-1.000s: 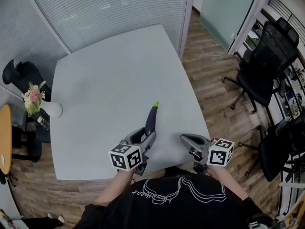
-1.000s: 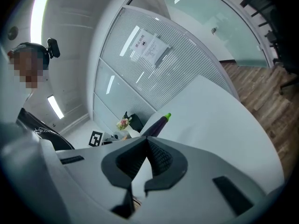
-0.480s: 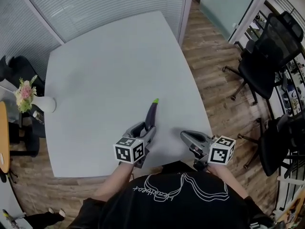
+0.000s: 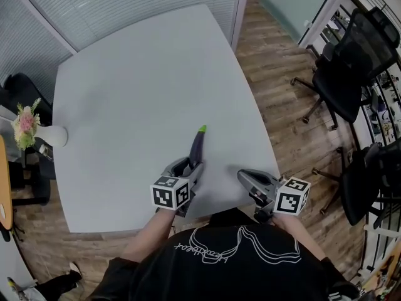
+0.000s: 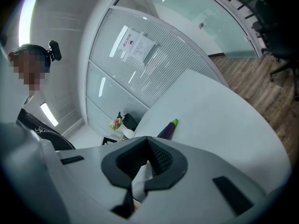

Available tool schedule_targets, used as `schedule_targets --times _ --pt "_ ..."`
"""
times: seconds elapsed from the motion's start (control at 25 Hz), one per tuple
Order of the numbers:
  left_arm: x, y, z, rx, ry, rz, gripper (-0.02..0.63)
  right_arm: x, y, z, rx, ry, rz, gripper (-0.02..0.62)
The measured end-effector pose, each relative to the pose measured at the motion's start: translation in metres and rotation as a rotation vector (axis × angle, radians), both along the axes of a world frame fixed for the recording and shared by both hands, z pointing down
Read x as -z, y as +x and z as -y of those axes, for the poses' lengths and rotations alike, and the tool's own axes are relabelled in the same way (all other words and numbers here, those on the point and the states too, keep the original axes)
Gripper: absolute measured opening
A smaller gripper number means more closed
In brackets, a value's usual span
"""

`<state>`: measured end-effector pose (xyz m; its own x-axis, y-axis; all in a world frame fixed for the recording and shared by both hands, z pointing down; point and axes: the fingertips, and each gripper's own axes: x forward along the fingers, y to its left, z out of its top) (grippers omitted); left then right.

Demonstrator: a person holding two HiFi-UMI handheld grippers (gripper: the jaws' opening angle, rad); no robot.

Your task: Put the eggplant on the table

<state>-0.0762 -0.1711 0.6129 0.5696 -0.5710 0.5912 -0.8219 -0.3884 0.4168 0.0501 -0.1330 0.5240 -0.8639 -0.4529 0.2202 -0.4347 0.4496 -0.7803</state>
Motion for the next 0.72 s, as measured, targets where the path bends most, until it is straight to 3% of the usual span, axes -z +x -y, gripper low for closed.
schedule_targets --times 0.44,0.72 --pt "-0.0100 0.0012 -0.0012 -0.025 0.002 0.040 0.213 -0.0067 0.0022 -0.0059 -0.011 -0.019 0.024 0.009" --pt "-0.0072 0.0057 -0.0059 -0.038 -0.008 0.007 0.224 -0.0002 -0.0002 -0.0107 -0.020 -0.008 0.031 0.009"
